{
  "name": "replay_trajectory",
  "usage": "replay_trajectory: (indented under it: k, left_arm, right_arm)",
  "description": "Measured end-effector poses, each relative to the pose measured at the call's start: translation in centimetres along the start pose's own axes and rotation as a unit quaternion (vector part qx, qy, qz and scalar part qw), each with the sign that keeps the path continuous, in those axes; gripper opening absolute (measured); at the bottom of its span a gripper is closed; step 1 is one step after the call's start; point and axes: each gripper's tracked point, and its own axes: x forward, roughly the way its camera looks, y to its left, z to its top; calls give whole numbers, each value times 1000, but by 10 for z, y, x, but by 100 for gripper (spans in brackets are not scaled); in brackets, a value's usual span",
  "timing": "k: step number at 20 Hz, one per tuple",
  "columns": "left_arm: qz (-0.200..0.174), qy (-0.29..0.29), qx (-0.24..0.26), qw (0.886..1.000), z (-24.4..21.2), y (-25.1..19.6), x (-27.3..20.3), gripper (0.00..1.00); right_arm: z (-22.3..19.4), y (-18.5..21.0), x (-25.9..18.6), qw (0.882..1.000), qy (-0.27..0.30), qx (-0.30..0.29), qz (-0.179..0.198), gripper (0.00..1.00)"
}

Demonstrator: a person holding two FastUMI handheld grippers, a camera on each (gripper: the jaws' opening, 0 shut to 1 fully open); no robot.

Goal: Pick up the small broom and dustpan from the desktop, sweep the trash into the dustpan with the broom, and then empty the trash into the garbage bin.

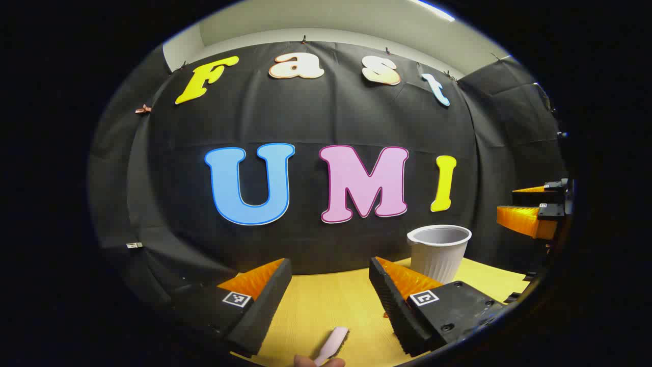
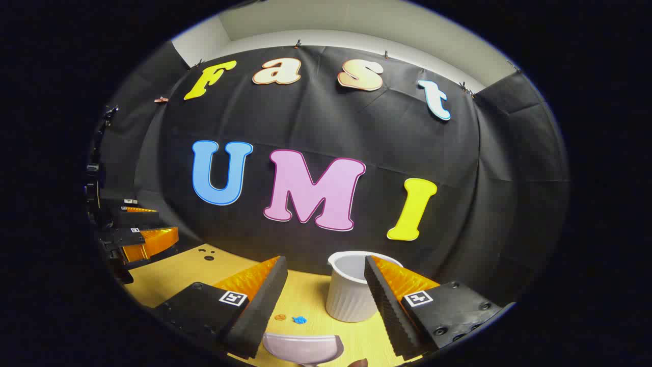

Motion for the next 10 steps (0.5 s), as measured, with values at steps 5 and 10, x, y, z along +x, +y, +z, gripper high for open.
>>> replay_trajectory:
  k: [5,10]
  left_arm:
    - [-3,1,7,1000,-4,2,-3,97]
    - [-5,6,18,1000,-9,3,-7,97]
  right_arm:
    - [-7,6,-4,1000,11,2,8,95]
    - [-13,6,-9,1000,19,5,11,95]
